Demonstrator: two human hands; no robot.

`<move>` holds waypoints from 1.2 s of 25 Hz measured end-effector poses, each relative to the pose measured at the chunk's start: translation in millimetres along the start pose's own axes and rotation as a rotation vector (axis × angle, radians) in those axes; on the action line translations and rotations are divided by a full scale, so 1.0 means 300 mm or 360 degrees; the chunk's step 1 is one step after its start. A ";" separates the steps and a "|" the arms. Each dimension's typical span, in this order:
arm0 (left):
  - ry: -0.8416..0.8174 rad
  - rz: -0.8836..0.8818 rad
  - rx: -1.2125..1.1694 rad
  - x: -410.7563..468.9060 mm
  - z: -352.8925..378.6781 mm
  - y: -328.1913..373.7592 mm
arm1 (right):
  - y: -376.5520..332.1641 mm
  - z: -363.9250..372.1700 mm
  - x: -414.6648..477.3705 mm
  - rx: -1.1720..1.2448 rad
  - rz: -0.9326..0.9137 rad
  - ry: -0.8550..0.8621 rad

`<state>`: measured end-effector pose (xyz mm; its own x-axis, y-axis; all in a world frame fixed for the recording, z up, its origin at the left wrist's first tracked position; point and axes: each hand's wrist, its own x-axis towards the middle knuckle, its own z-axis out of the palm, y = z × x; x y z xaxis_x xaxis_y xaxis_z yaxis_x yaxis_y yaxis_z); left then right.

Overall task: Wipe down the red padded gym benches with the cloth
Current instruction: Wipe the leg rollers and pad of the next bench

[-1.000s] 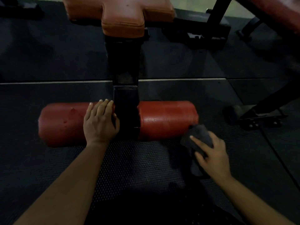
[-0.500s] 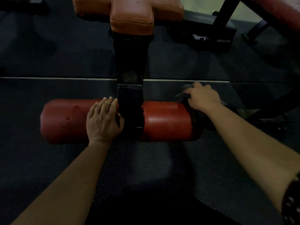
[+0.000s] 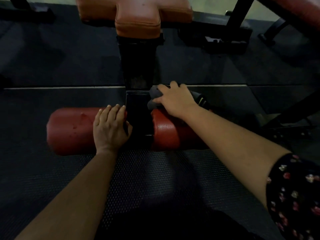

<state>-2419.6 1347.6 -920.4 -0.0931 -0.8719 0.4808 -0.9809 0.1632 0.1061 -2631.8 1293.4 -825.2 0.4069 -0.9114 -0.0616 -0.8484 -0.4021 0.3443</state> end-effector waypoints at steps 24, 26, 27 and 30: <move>0.0071 -0.0034 -0.0069 -0.012 0.002 0.008 | -0.003 0.360 -0.657 0.2555 0.1916 0.0420; 0.0060 -0.0043 -0.0070 -0.012 0.000 0.012 | -0.004 0.389 -0.614 0.2829 0.2260 0.0349; 0.0052 -0.0045 -0.0065 -0.013 0.001 0.012 | -0.018 0.399 -0.583 0.2885 0.2380 0.0332; 0.0029 -0.0060 -0.0080 -0.008 -0.004 0.007 | -0.120 0.438 -0.477 0.2629 0.2759 0.0360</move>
<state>-2421.4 1350.8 -920.3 -0.0529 -0.8695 0.4911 -0.9737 0.1540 0.1677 -2704.2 1426.7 -952.0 -0.7438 -0.3831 -0.5477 0.2683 0.5794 -0.7696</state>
